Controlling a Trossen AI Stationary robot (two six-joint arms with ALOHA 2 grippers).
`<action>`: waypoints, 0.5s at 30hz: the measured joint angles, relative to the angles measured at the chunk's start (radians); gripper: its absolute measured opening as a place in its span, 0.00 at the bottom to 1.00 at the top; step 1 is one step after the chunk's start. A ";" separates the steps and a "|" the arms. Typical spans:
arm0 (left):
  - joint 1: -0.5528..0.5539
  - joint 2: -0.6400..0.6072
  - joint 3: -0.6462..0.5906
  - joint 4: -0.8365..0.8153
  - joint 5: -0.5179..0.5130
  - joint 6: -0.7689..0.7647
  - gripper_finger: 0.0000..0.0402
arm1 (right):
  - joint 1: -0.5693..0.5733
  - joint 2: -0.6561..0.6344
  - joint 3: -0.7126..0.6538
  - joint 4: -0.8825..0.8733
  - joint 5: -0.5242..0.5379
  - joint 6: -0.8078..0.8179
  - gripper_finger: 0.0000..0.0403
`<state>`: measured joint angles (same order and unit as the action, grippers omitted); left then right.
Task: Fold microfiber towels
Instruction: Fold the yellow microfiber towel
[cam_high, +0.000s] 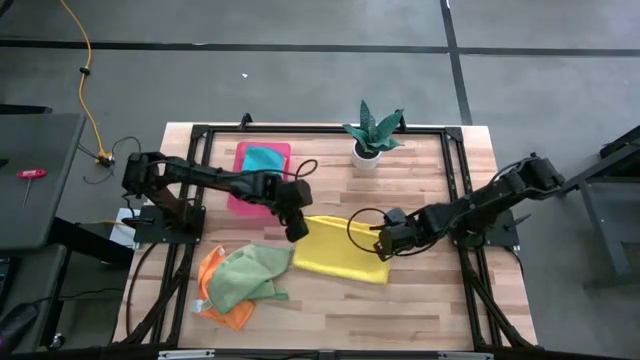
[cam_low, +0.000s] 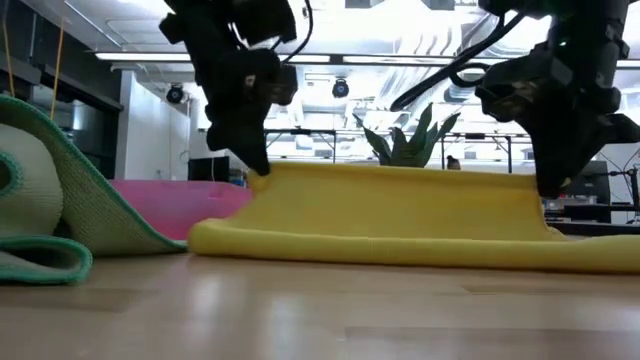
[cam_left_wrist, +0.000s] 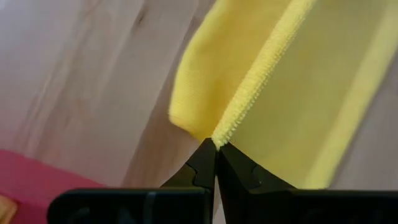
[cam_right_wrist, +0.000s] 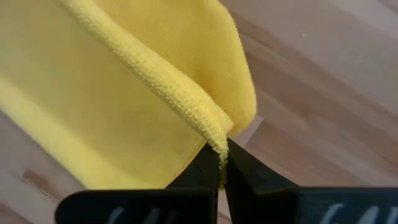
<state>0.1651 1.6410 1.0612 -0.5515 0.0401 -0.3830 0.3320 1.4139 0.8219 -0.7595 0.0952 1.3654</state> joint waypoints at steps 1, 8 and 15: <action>0.005 0.001 -0.001 -0.002 0.000 0.005 0.00 | -0.005 0.000 0.000 0.004 0.000 0.002 0.00; -0.001 -0.001 -0.001 0.040 -0.004 0.028 0.01 | -0.014 0.000 0.000 -0.016 -0.024 0.037 0.00; -0.019 -0.001 -0.001 0.077 -0.026 0.019 0.01 | -0.014 0.000 0.000 -0.023 -0.084 0.075 0.00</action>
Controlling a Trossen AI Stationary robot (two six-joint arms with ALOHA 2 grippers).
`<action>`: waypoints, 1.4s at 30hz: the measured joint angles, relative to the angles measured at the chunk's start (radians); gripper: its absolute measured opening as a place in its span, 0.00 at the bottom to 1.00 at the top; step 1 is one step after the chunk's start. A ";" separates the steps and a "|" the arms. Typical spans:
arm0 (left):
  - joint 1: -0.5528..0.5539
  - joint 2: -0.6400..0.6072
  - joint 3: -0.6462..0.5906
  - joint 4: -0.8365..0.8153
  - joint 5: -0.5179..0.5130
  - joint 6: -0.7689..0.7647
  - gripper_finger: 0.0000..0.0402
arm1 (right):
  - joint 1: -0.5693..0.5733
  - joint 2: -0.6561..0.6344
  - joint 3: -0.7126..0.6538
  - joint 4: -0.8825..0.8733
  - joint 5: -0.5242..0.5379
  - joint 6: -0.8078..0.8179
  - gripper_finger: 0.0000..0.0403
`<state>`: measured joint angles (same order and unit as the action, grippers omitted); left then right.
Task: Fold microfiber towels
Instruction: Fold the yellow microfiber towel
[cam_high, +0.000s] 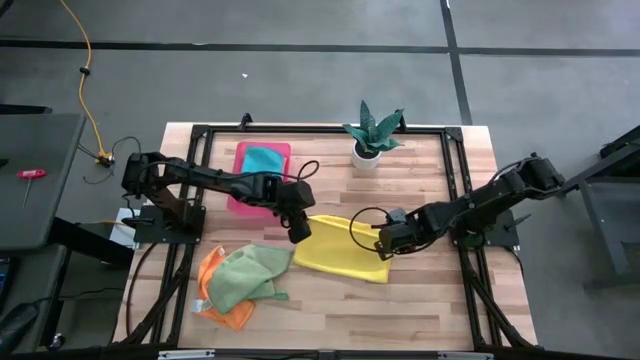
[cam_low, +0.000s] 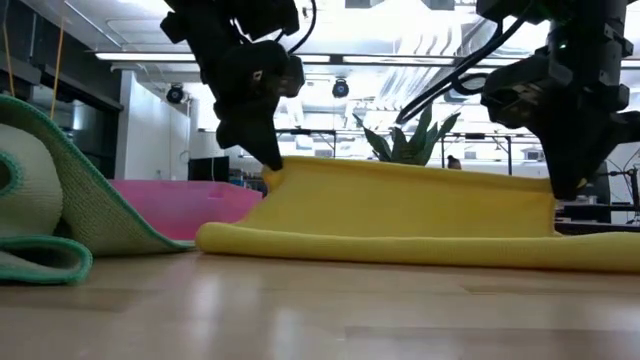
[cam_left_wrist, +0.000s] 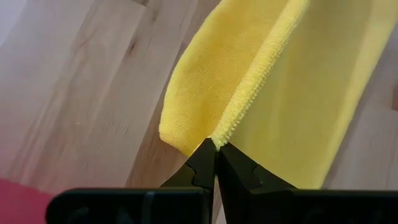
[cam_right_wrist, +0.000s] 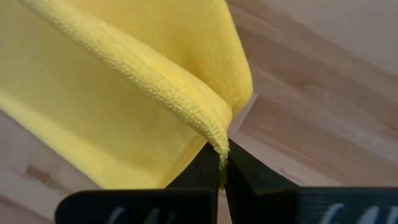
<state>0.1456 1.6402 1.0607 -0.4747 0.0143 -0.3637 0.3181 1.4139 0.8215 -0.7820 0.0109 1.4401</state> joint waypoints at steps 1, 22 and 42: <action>0.000 0.000 0.000 -0.001 0.000 0.001 0.01 | 0.000 0.000 0.000 0.001 -0.006 0.000 0.00; 0.033 -0.008 0.000 -0.025 -0.083 0.111 0.27 | 0.003 -0.057 0.034 -0.169 0.002 -0.034 0.33; -0.027 -0.105 -0.171 0.273 0.080 0.076 0.28 | 0.139 -0.167 -0.223 0.511 -0.064 -0.153 0.10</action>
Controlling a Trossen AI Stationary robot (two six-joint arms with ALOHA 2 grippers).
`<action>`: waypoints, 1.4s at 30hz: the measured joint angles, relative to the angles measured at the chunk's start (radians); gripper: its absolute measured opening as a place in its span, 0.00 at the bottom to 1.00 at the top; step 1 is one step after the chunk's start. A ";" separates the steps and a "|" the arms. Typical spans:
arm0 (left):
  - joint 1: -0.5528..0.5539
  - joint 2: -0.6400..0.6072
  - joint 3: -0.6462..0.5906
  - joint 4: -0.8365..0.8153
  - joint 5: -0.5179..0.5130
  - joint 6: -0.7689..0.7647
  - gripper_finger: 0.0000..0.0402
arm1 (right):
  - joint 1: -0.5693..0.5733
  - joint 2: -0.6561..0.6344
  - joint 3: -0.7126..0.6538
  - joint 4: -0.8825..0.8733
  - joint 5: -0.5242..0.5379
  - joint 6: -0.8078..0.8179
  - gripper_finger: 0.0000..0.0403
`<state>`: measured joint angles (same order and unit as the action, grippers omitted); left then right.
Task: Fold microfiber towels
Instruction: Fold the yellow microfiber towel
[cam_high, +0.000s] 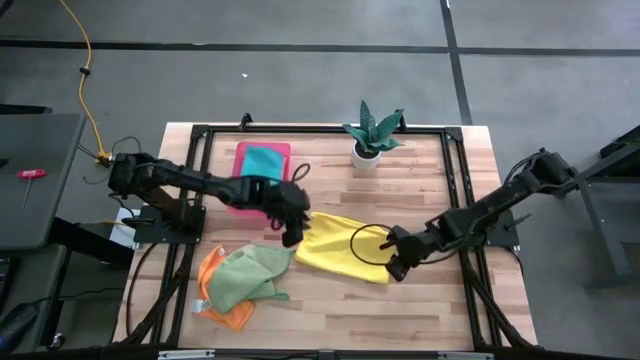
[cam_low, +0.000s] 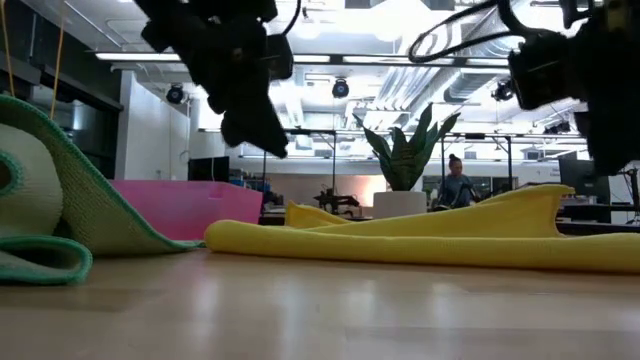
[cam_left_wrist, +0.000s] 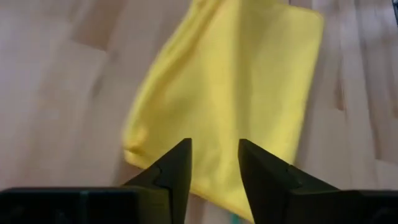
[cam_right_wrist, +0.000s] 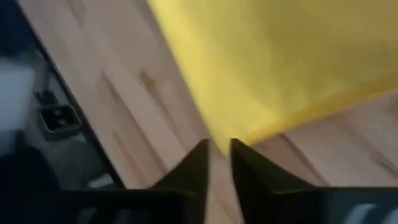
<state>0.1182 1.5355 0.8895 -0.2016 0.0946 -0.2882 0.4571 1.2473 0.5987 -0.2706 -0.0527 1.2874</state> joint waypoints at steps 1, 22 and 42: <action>-0.016 0.004 -0.014 0.021 -0.006 -0.024 0.26 | 0.009 0.008 -0.014 0.032 0.013 0.014 0.05; -0.072 0.028 -0.053 0.049 -0.159 -0.152 0.00 | -0.175 0.172 0.005 -0.246 0.023 -0.199 0.00; 0.043 0.131 0.019 0.200 -0.066 -0.115 0.00 | -0.349 -0.117 0.000 -0.459 -0.034 -0.391 0.00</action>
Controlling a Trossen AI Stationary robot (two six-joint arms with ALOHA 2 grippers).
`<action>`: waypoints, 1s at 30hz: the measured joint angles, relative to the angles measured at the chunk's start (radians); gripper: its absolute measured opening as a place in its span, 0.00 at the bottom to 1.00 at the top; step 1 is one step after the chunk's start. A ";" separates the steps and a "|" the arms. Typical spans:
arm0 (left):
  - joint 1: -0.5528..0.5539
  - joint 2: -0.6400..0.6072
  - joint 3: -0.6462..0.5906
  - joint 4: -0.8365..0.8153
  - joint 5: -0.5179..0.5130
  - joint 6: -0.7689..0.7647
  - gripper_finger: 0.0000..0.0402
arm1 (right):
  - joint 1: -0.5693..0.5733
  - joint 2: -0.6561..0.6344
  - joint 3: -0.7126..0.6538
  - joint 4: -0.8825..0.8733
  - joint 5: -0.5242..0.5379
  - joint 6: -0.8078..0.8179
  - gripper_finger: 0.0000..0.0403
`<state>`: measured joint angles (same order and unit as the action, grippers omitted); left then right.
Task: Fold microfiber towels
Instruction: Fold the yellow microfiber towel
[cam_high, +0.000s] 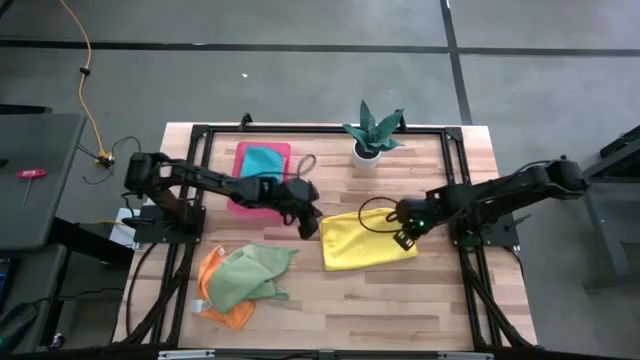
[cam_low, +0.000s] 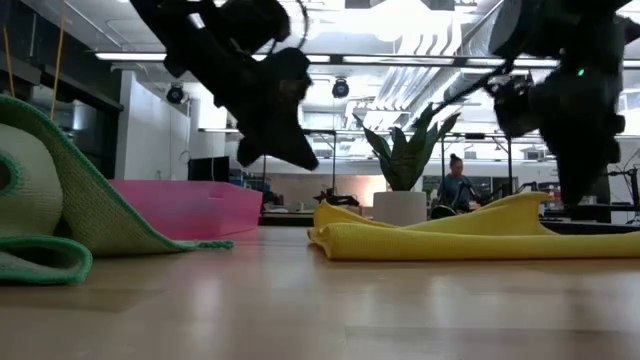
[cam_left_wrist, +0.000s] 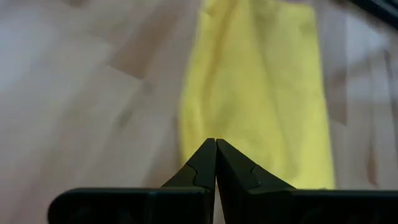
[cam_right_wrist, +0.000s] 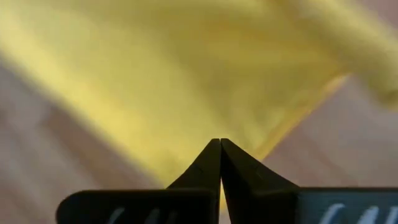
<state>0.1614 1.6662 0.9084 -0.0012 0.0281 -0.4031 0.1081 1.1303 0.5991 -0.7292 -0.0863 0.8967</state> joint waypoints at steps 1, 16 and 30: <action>-0.013 0.026 0.015 0.001 0.003 0.013 0.00 | 0.018 -0.016 0.000 0.004 -0.020 0.012 0.00; -0.009 0.245 0.128 0.000 -0.021 0.023 0.00 | 0.285 0.054 -0.125 0.251 0.140 0.457 0.00; 0.089 0.257 0.126 -0.118 -0.049 0.145 0.00 | 0.309 0.164 -0.121 0.288 0.088 0.457 0.00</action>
<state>0.2505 1.9230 1.0340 -0.1193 -0.0209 -0.2580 0.4171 1.2942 0.4778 -0.4412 0.0014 1.3533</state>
